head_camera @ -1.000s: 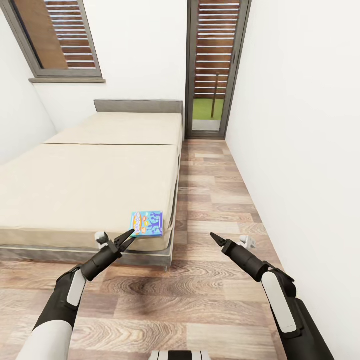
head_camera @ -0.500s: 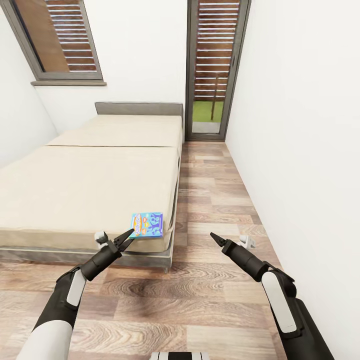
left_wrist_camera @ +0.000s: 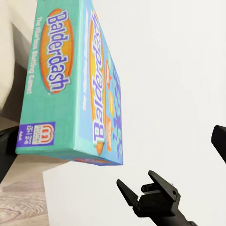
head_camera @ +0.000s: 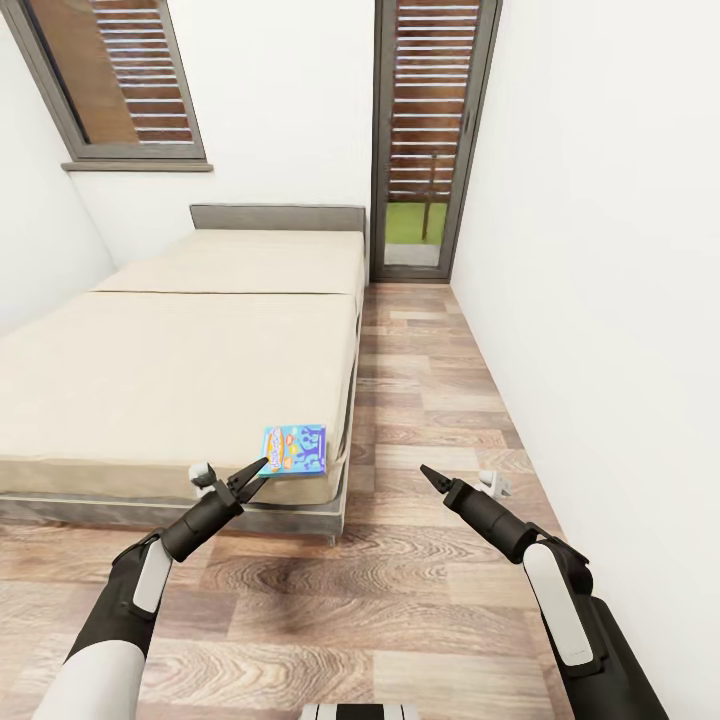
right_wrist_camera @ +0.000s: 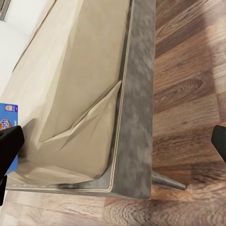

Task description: Put all the toys in the child's room - the three board games (two on the bed and one on the table), the two jigsaw puzzles on the table, and the tennis ball on the table - inside the toy box on the table in the child's room.

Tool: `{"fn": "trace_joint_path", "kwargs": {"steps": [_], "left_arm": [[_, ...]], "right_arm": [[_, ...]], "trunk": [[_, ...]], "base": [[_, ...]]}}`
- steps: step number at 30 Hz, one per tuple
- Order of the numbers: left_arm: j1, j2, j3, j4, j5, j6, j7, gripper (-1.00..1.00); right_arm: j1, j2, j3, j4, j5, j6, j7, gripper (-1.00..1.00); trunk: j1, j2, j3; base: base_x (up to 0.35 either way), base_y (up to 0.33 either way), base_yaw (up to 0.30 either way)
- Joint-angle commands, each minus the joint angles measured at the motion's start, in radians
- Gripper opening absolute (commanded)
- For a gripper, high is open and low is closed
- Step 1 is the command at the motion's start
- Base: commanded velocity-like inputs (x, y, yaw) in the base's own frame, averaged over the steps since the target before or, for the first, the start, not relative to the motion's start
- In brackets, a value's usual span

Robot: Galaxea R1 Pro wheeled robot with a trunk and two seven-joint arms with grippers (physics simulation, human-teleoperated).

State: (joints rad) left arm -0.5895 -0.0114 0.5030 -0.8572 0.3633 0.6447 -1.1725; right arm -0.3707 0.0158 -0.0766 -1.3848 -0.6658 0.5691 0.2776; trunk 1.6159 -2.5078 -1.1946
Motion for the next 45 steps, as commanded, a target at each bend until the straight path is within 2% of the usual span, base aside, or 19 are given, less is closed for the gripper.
{"fn": "trace_joint_path", "kwargs": {"steps": [1, 45], "left_arm": [[-0.001, -0.001, 0.003, 0.000, 0.000, 0.007, -0.002, 1.00], [-0.001, -0.001, 0.003, -0.002, 0.000, 0.010, -0.003, 1.00]], "right_arm": [[-0.001, 0.001, -0.003, 0.000, -0.003, 0.008, 0.003, 1.00], [-0.001, 0.001, -0.002, 0.000, -0.003, 0.008, 0.003, 1.00]], "trunk": [[0.000, 0.000, -0.001], [0.000, 0.000, -0.001]], "base": [[0.000, 0.000, 0.000], [0.000, -0.010, 0.000]]}}
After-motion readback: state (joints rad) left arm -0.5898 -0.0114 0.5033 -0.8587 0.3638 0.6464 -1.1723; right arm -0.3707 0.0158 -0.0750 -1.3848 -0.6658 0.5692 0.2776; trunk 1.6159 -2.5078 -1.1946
